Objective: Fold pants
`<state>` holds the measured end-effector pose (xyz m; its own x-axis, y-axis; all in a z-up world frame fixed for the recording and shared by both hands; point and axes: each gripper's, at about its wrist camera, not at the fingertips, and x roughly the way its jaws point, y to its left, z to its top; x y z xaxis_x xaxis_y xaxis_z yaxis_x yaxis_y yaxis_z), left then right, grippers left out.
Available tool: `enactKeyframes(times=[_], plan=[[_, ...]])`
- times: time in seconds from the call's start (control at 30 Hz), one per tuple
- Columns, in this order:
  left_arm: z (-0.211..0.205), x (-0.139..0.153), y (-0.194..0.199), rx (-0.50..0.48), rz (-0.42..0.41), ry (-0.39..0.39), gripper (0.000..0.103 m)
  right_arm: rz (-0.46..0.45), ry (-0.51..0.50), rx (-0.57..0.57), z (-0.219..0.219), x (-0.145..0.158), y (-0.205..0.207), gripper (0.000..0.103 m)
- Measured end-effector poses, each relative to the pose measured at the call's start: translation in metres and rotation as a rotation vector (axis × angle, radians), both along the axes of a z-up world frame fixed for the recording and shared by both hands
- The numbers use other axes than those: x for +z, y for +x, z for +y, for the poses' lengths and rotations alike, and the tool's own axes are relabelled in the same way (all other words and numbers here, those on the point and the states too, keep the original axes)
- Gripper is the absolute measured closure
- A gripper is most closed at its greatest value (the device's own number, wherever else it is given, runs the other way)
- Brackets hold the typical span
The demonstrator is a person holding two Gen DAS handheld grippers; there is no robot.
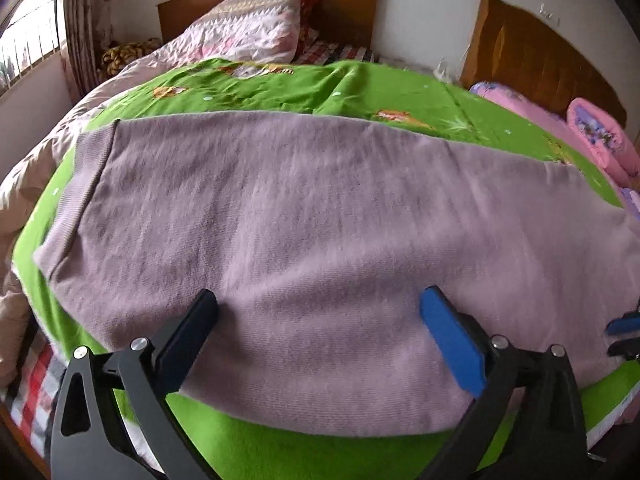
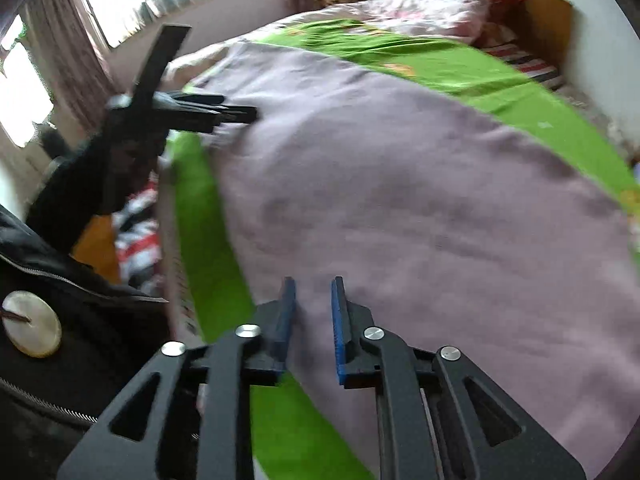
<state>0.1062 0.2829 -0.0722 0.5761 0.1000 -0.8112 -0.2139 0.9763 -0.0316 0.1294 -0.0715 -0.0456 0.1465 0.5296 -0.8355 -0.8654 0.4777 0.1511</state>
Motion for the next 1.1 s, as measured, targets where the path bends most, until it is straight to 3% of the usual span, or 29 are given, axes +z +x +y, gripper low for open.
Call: enactKeyframes(times=[0.07,0.17,0.23,0.33,0.43,0.47,0.53,0.57,0.63,0.7,0.77,0.8,0.83,0.87,0.9,1.0,1.1], plan=[[-0.004,0.024,0.0,0.005,-0.025,-0.002,0.009,-0.036,0.033,-0.026,-0.011,0.018,0.006,0.092],[-0.022,0.071,0.023,-0.082,-0.148,-0.001,0.007,-0.139,0.08,-0.068,-0.013,0.044,0.034,0.092],[-0.04,0.08,0.048,-0.146,-0.162,0.041,0.002,-0.176,0.068,-0.09,-0.005,0.043,0.059,0.092],[-0.059,0.055,0.096,-0.218,-0.078,0.059,0.003,-0.134,0.068,-0.156,0.008,0.022,0.112,0.092],[-0.066,0.014,0.122,-0.241,0.009,0.088,0.002,-0.096,-0.014,-0.22,0.018,-0.01,0.157,0.092],[-0.062,0.001,0.127,-0.23,0.03,0.072,0.001,-0.061,0.049,-0.215,0.01,-0.012,0.168,0.092],[-0.05,0.005,0.127,-0.195,0.015,0.02,0.002,0.037,0.134,-0.244,-0.009,-0.012,0.187,0.092],[-0.049,0.004,0.126,-0.189,0.013,0.018,0.002,0.041,0.149,-0.262,-0.019,-0.011,0.189,0.092],[-0.055,0.004,0.126,-0.185,0.028,0.059,0.002,-0.03,0.099,-0.376,-0.043,-0.003,0.187,0.092],[-0.069,0.014,0.123,-0.164,0.015,0.126,0.003,-0.018,0.178,-0.444,-0.081,0.011,0.182,0.092],[-0.093,0.037,0.12,-0.237,-0.056,0.1,0.003,-0.058,0.191,-0.54,-0.122,0.023,0.175,0.092],[-0.108,0.046,0.121,-0.279,-0.084,0.081,0.002,-0.107,0.143,-0.618,-0.149,0.026,0.17,0.091],[-0.125,0.054,0.123,-0.331,-0.107,0.057,0.002,-0.129,0.109,-0.673,-0.168,0.024,0.171,0.079],[-0.152,0.058,0.128,-0.419,-0.119,0.014,0.002,-0.125,0.089,-0.725,-0.189,0.021,0.17,0.028],[-0.175,0.058,0.132,-0.495,-0.114,-0.023,0.002,-0.104,0.069,-0.794,-0.213,0.016,0.17,0.005],[-0.248,0.046,0.15,-0.674,-0.083,-0.051,0.002,-0.069,-0.034,-0.914,-0.257,-0.003,0.173,0.004],[-0.303,0.029,0.17,-0.751,-0.029,-0.066,0.002,-0.046,0.033,-0.915,-0.287,-0.001,0.168,0.006]])
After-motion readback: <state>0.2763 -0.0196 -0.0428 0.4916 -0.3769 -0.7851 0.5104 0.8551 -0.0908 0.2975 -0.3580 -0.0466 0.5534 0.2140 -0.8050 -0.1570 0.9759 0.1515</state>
